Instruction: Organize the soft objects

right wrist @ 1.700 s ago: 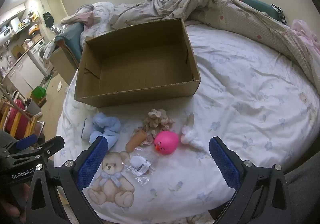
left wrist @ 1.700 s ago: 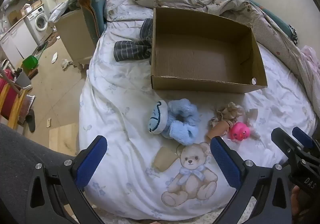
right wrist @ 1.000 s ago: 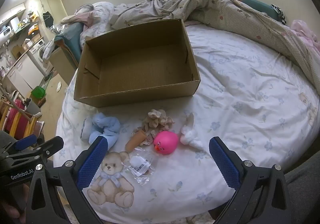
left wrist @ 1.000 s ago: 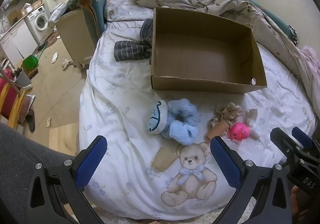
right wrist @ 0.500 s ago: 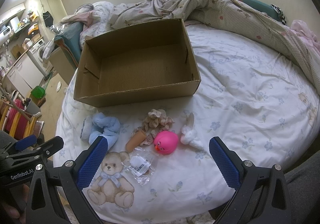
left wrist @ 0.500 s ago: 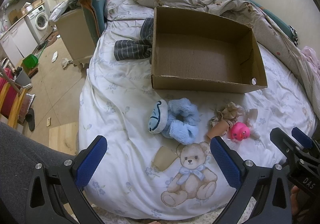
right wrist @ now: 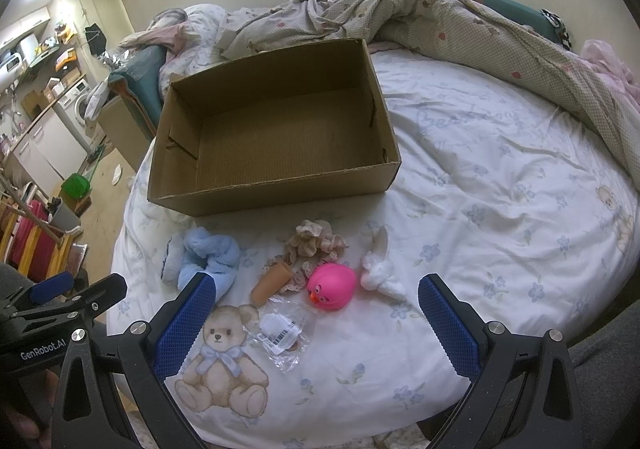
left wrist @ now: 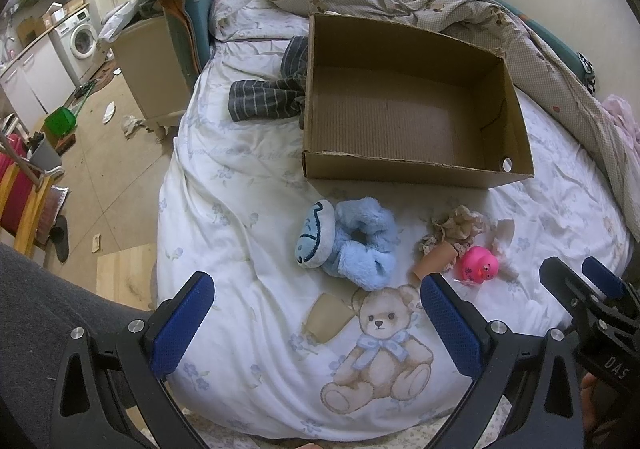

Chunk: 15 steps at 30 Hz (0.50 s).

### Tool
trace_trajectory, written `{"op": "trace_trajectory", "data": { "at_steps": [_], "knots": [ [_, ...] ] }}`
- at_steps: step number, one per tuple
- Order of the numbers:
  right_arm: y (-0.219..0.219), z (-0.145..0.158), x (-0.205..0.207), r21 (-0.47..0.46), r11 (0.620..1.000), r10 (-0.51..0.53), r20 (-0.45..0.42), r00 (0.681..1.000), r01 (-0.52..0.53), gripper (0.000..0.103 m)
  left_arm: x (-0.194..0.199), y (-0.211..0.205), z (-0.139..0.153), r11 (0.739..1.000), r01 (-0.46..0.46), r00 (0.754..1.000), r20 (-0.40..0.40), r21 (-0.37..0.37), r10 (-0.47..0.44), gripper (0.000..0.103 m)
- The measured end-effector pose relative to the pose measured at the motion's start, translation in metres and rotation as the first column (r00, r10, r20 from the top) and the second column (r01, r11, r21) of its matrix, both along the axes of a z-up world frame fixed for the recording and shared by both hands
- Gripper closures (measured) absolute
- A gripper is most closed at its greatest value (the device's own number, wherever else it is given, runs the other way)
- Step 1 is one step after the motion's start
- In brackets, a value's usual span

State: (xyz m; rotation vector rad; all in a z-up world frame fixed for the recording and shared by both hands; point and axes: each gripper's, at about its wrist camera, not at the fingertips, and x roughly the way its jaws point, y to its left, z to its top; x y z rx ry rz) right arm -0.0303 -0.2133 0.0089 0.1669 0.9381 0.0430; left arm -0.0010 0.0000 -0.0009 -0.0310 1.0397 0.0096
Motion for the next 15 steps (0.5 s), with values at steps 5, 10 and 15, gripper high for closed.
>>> {"op": "trace_trajectory", "data": {
  "at_steps": [5, 10, 15],
  "knots": [
    [-0.0009, -0.0009, 0.0003, 0.001, 1.000, -0.003, -0.001, 1.000, 0.003, 0.000, -0.0002, 0.0002, 0.0001, 1.000, 0.001, 1.000, 0.001, 0.001, -0.001, 0.000],
    [0.0005, -0.0006, 0.0000, -0.002, 1.000, 0.000, 0.000, 1.000, 0.000, 0.000, -0.0004, 0.0003, 0.0001, 1.000, 0.001, 1.000, -0.001, 0.000, -0.001, 0.000],
    [0.0001, -0.0002, 0.0000, -0.002, 1.000, -0.001, 0.000, 1.000, 0.001, 0.000, -0.0006, 0.0006, 0.0000, 1.000, 0.000, 1.000, 0.000, -0.001, 0.000, 0.000]
  ]
}}
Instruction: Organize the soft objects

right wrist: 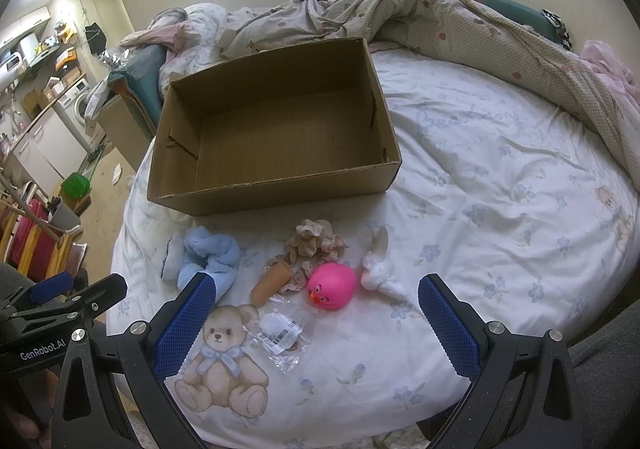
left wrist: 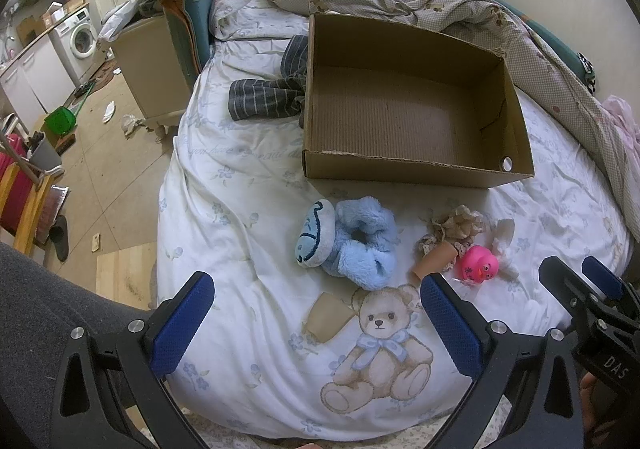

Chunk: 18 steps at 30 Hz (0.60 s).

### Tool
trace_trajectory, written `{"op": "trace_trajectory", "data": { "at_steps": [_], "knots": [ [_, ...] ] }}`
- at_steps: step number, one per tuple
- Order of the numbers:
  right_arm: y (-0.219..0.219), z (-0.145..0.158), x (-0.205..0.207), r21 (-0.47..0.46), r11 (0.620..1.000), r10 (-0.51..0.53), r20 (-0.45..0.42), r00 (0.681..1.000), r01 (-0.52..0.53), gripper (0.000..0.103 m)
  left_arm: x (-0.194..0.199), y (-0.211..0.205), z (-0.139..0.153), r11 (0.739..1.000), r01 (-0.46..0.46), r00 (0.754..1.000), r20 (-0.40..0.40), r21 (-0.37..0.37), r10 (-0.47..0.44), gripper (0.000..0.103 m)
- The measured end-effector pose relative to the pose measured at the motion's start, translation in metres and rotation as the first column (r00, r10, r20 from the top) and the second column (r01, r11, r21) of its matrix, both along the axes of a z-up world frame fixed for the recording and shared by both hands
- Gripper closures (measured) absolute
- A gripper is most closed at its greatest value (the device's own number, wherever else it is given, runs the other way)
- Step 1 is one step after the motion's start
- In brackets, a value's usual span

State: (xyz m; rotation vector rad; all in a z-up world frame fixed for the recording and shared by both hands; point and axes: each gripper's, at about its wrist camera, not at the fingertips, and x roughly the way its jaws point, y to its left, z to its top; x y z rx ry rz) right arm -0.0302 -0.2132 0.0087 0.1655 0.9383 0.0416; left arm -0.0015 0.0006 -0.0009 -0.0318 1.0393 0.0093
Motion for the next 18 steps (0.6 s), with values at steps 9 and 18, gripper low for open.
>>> {"op": "trace_trajectory", "data": {
  "at_steps": [9, 18],
  "knots": [
    [-0.0002, 0.0002, -0.0002, -0.001, 1.000, -0.001, 0.001, 1.000, 0.001, 0.000, 0.0009, -0.0004, 0.0003, 1.000, 0.002, 1.000, -0.001, 0.003, -0.002, 0.000],
    [0.0016, 0.0002, -0.0004, 0.000, 1.000, 0.000, 0.000, 1.000, 0.000, 0.000, 0.0008, -0.0011, 0.0004, 1.000, 0.005, 1.000, -0.005, 0.000, -0.005, 0.000]
  ]
}}
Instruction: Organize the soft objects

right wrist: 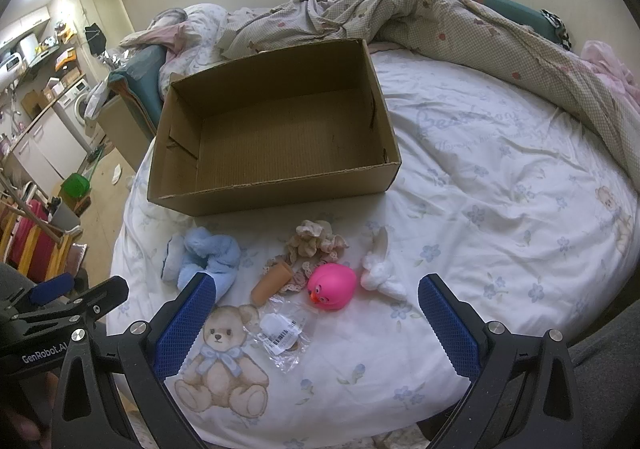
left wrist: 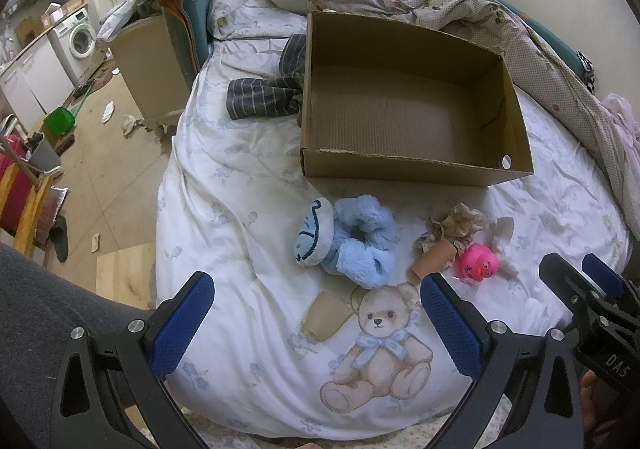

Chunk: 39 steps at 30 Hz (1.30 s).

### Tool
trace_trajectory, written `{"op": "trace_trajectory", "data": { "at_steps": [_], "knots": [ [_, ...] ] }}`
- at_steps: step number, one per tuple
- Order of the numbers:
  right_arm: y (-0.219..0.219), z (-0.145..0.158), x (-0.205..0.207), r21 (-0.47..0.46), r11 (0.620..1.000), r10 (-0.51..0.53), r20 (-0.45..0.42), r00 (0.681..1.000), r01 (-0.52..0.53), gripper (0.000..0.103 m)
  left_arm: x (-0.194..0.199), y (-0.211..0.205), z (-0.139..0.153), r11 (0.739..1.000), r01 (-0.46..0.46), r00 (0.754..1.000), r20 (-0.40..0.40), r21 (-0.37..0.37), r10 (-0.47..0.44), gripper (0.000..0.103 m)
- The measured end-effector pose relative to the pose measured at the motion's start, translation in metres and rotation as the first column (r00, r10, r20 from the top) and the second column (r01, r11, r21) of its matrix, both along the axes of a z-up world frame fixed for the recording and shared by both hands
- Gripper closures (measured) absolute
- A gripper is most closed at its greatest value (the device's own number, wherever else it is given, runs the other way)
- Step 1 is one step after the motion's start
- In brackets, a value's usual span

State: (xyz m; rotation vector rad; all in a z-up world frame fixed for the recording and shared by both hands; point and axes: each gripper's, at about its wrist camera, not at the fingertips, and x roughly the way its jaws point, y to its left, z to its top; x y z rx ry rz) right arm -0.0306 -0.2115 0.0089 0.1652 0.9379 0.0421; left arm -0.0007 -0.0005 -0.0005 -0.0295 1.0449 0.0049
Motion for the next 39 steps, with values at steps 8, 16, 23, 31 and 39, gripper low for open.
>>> {"op": "trace_trajectory", "data": {
  "at_steps": [8, 16, 23, 31, 39],
  "knots": [
    [-0.003, 0.001, 0.000, 0.005, 1.000, 0.002, -0.001, 1.000, -0.002, 0.000, 0.000, 0.000, 0.000, 1.000, -0.001, 1.000, -0.002, -0.001, 0.001, 0.000],
    [-0.006, 0.001, 0.007, 0.077, 0.997, 0.002, -0.057, 0.998, 0.002, 0.000, 0.008, 0.011, -0.004, 0.999, -0.032, 0.997, -0.064, -0.018, 0.031, 0.000],
    [-0.024, -0.004, 0.037, 0.224, 0.974, 0.063, -0.204, 0.977, -0.016, 0.000, 0.032, 0.029, -0.015, 0.995, -0.080, 0.979, -0.191, -0.054, 0.069, 0.001],
    [-0.051, -0.012, 0.065, 0.220, 0.975, 0.040, -0.268, 0.962, 0.021, 0.000, 0.054, 0.011, -0.066, 0.998, 0.010, 0.916, -0.400, -0.065, -0.035, 0.038],
    [-0.073, -0.041, 0.067, 0.297, 0.948, 0.001, -0.355, 0.935, 0.112, 0.000, 0.059, -0.008, -0.105, 0.994, 0.068, 0.867, -0.488, -0.080, -0.099, 0.058]
  ]
}}
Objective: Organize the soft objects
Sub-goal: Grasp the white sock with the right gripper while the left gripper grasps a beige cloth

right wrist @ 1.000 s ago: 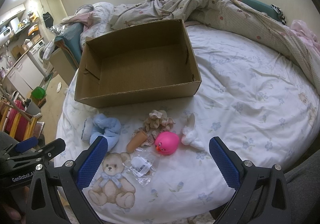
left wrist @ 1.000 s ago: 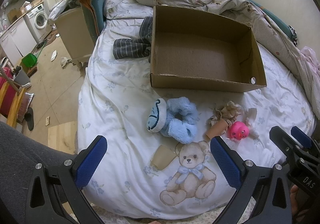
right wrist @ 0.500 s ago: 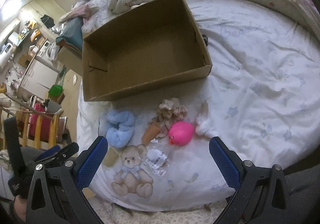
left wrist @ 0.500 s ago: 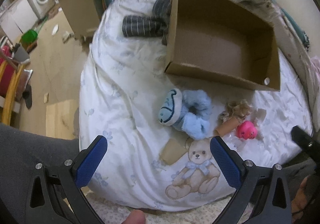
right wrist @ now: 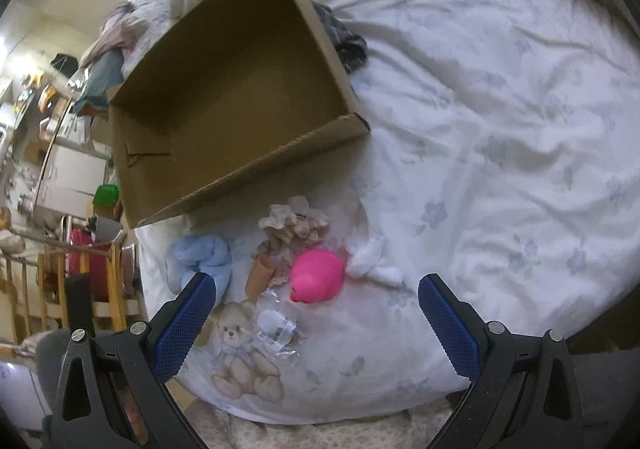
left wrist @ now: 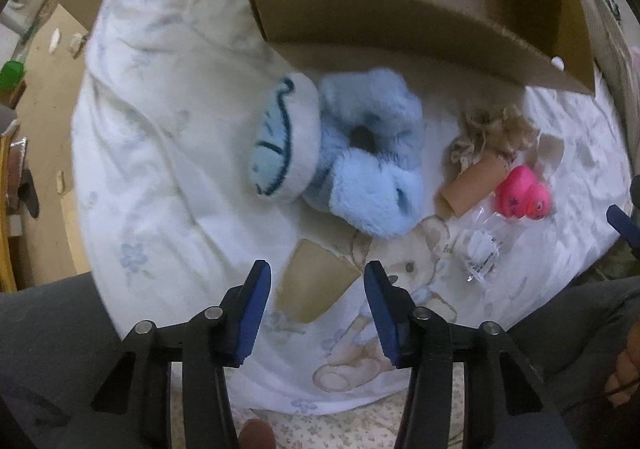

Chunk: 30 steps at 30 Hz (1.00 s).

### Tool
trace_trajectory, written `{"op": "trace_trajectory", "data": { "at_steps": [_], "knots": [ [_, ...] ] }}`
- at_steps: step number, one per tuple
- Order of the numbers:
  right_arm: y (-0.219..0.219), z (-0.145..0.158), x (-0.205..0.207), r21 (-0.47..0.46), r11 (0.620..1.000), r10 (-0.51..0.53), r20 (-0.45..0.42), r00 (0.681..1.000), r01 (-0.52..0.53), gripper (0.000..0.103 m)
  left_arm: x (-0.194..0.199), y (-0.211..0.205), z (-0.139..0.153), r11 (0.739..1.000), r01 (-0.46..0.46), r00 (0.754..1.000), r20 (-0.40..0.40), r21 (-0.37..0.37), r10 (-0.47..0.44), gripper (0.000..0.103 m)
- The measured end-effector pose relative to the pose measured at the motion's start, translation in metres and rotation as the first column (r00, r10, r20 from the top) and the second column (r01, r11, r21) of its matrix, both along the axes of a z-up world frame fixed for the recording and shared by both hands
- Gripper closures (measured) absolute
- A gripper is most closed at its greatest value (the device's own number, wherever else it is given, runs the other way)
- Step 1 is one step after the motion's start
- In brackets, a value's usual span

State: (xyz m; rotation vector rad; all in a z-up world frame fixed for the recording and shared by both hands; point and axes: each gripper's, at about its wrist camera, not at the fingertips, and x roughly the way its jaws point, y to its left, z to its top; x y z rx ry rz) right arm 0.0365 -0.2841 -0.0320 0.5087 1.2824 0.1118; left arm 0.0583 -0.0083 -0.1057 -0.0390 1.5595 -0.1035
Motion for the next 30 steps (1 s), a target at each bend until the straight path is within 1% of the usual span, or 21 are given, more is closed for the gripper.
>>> {"op": "trace_trajectory", "data": {
  "at_steps": [1, 3, 4, 6, 7, 8, 11, 13, 18, 19, 20, 22, 24, 26, 27, 28, 30],
  "knots": [
    [-0.001, -0.001, 0.000, -0.002, 1.000, -0.003, -0.003, 1.000, 0.003, 0.000, 0.000, -0.002, -0.006, 1.000, 0.012, 1.000, -0.012, 0.004, -0.012, 0.059],
    [0.000, -0.003, 0.001, -0.004, 1.000, -0.002, -0.006, 1.000, 0.002, 0.000, 0.000, -0.005, -0.013, 1.000, 0.027, 0.999, -0.018, 0.015, -0.026, 0.068],
    [0.000, -0.004, 0.001, -0.004, 1.000, 0.001, -0.008, 1.000, -0.001, 0.000, 0.000, -0.005, -0.016, 1.000, 0.026, 0.999, -0.022, 0.012, -0.026, 0.070],
    [0.003, -0.006, 0.002, -0.008, 1.000, 0.011, -0.011, 1.000, -0.011, 0.000, -0.001, -0.005, -0.018, 0.999, 0.026, 0.999, -0.022, 0.021, -0.025, 0.084],
    [0.005, -0.007, 0.002, -0.011, 1.000, 0.015, -0.012, 1.000, -0.016, 0.000, -0.001, -0.004, -0.019, 1.000, 0.015, 1.000, -0.017, 0.022, -0.014, 0.086],
    [0.005, -0.008, 0.002, -0.012, 1.000, 0.018, -0.012, 1.000, -0.018, 0.000, -0.001, -0.002, -0.019, 1.000, 0.000, 1.000, -0.019, 0.004, 0.000, 0.092],
    [0.005, -0.009, 0.003, -0.012, 1.000, 0.024, -0.012, 1.000, -0.024, 0.000, -0.004, 0.004, -0.012, 0.999, -0.020, 1.000, -0.012, -0.035, 0.020, 0.093],
    [0.003, -0.009, 0.004, -0.007, 1.000, 0.023, -0.012, 1.000, -0.023, 0.000, -0.007, 0.010, 0.003, 0.996, -0.047, 0.999, -0.006, -0.080, 0.046, 0.093],
    [-0.005, -0.010, 0.009, -0.003, 1.000, 0.003, -0.021, 1.000, -0.003, 0.000, -0.019, 0.028, 0.033, 0.984, -0.092, 0.993, 0.061, -0.150, 0.102, 0.093],
    [-0.007, -0.011, 0.012, -0.007, 1.000, -0.005, -0.028, 1.000, 0.005, 0.004, -0.021, 0.031, 0.039, 0.982, -0.104, 0.990, 0.081, -0.159, 0.118, 0.093],
    [-0.008, -0.014, 0.014, -0.012, 1.000, -0.011, -0.037, 0.999, 0.011, 0.006, -0.020, 0.036, 0.047, 0.981, -0.110, 0.988, 0.092, -0.163, 0.126, 0.093],
    [-0.011, -0.021, 0.019, -0.020, 1.000, -0.022, -0.061, 0.998, 0.021, 0.020, -0.020, 0.039, 0.054, 0.979, -0.123, 0.982, 0.119, -0.163, 0.143, 0.093],
    [-0.013, -0.029, 0.023, -0.059, 0.998, -0.036, -0.081, 0.996, 0.032, 0.022, -0.012, 0.036, 0.055, 0.978, -0.133, 0.977, 0.143, -0.157, 0.156, 0.093],
    [-0.013, -0.040, 0.028, -0.079, 0.996, -0.043, -0.110, 0.993, 0.035, 0.023, -0.013, 0.035, 0.057, 0.978, -0.139, 0.974, 0.159, -0.155, 0.164, 0.093],
    [-0.013, -0.045, 0.030, -0.079, 0.996, -0.047, -0.122, 0.991, 0.037, 0.028, -0.013, 0.040, 0.064, 0.978, -0.140, 0.973, 0.159, -0.157, 0.165, 0.093],
    [-0.012, -0.050, 0.033, -0.075, 0.996, -0.048, -0.135, 0.990, 0.038, 0.035, -0.012, 0.040, 0.065, 0.978, -0.140, 0.972, 0.165, -0.155, 0.165, 0.093],
    [-0.007, -0.060, 0.039, -0.065, 0.998, -0.034, -0.155, 0.987, 0.024, 0.039, -0.011, 0.037, 0.063, 0.979, -0.136, 0.972, 0.171, -0.149, 0.161, 0.093]
  ]
}}
